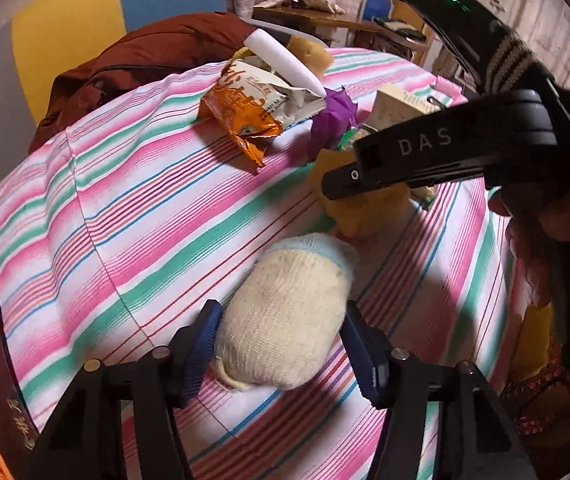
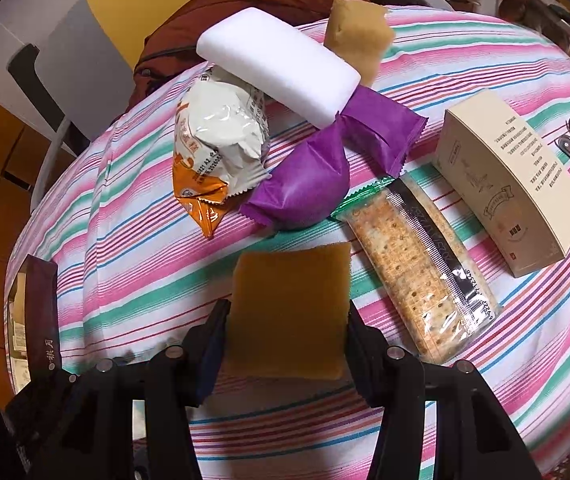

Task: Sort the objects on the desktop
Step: 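Grasp the yellow sponge with the right tool while the left grasps the cream sock, then carry sponge and sock over the gold tray and release both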

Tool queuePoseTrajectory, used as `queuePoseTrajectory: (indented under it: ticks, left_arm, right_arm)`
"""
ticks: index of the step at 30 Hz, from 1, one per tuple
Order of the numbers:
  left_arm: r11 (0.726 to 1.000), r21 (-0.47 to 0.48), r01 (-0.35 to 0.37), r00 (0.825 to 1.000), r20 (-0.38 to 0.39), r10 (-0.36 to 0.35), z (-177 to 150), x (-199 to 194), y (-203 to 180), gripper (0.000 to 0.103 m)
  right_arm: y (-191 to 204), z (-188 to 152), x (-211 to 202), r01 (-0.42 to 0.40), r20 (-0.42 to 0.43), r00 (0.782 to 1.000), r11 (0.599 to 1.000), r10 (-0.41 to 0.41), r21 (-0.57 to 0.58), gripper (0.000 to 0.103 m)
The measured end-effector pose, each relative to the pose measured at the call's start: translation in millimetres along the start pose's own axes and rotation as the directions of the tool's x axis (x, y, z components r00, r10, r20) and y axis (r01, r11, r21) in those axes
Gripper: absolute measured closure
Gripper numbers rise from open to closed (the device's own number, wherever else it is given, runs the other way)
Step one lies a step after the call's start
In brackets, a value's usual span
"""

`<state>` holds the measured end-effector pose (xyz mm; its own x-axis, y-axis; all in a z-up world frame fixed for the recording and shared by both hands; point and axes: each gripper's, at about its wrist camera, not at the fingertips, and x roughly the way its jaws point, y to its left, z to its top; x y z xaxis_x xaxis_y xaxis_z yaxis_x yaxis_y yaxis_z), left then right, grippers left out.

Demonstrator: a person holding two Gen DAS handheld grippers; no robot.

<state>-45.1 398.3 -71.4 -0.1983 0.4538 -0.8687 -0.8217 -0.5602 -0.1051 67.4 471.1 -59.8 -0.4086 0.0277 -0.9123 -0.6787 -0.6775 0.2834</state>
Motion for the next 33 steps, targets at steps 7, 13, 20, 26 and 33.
queuePoseTrajectory:
  ticks: [7, 13, 20, 26, 33]
  left_arm:
    - [0.996, -0.078, 0.033, 0.999, 0.034, -0.03, -12.4, -9.0, 11.2, 0.047]
    - [0.983, -0.169, 0.073, 0.996, 0.052, -0.065, -27.6, -26.4, 23.4, 0.05]
    - [0.959, -0.249, 0.139, 0.989, 0.077, -0.123, -49.2, -47.5, 33.3, 0.051]
    - [0.943, -0.284, 0.175, 0.983, 0.108, -0.15, -66.1, -67.2, 39.6, 0.051]
    - [0.928, -0.327, 0.181, 0.98, 0.14, -0.142, -85.2, -98.7, 51.1, 0.051]
  right_arm:
    - [11.4, 1.7, 5.7, 0.014, 0.009, 1.0, 1.0, -0.014, -0.028, 0.049]
    - [27.1, -2.8, 5.4, -0.04, 0.013, 0.999, 0.997, 0.041, -0.068, 0.049]
    - [33.1, -3.2, 9.2, -0.039, 0.01, 0.999, 0.996, 0.04, -0.085, 0.049]
    - [40.0, -5.0, 16.0, -0.031, 0.005, 0.999, 0.995, 0.031, -0.097, 0.049]
    - [53.4, -11.7, 15.4, -0.058, 0.008, 0.998, 0.988, 0.059, -0.143, 0.049]
